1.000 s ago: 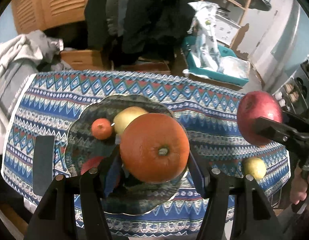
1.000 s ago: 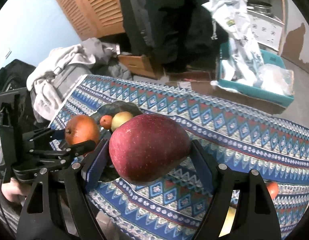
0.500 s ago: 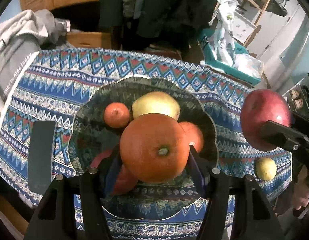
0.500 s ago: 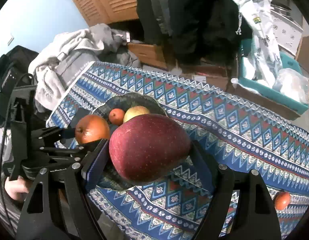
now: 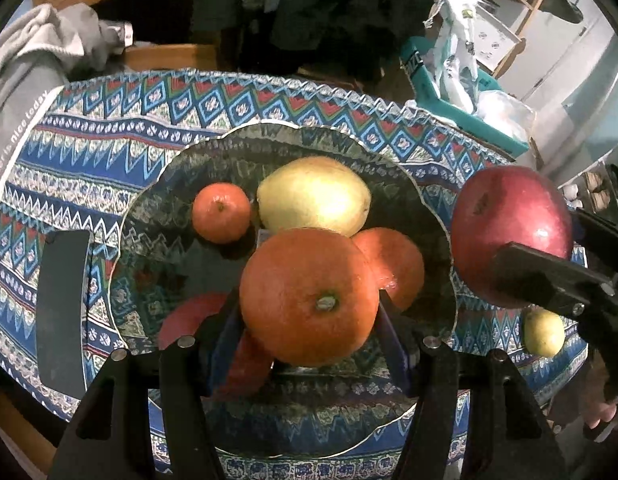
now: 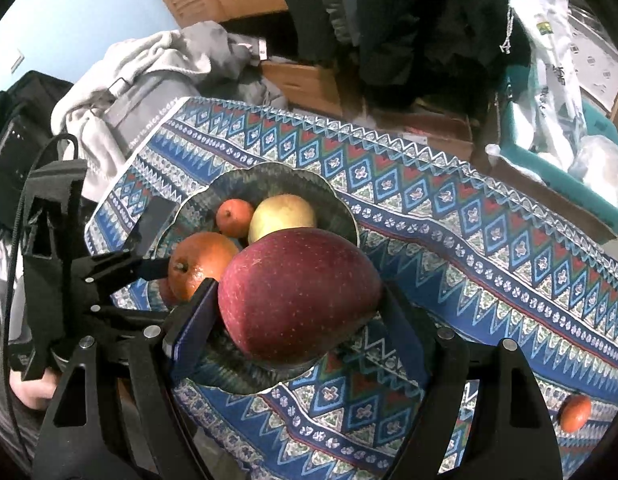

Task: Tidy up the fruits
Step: 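Lower the orange into the bowl and open the left tool while the right tool releases the apple there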

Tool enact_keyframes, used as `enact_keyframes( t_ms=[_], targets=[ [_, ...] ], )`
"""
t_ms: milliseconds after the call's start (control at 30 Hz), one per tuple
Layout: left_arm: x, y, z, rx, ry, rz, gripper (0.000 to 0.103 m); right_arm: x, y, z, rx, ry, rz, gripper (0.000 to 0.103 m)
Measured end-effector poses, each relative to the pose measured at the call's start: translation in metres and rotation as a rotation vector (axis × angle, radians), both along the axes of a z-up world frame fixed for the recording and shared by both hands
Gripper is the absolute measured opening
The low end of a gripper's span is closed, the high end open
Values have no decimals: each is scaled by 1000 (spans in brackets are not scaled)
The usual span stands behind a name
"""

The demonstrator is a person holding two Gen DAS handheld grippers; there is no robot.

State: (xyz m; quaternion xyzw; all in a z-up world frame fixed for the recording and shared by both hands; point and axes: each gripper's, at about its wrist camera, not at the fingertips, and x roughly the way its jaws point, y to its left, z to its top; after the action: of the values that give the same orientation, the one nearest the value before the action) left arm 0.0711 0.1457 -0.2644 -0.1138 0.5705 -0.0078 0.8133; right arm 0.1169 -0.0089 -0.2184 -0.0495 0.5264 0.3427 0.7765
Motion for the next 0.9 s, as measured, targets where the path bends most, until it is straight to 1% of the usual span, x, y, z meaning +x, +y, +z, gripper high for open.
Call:
enact_keyframes(
  t_ms=[233,433,633,700,900],
  targets=[
    [1,-3,-4,15,7,-18,65,3,5,-4,4,10,10,80],
    [-2,4,5,-18,-8,-6,64,3,6,-5,2,14,12,80],
    [-16,20,16,-35,-18,32,64,0,9,-3,2,9,19,80],
    [-21,25,18,-28,-22,44,64,-2,11,-3,0,10,27,80],
    [-34,42,15,-32,-1,87,64,-11,24,-7,-16,13,54,80]
  ],
)
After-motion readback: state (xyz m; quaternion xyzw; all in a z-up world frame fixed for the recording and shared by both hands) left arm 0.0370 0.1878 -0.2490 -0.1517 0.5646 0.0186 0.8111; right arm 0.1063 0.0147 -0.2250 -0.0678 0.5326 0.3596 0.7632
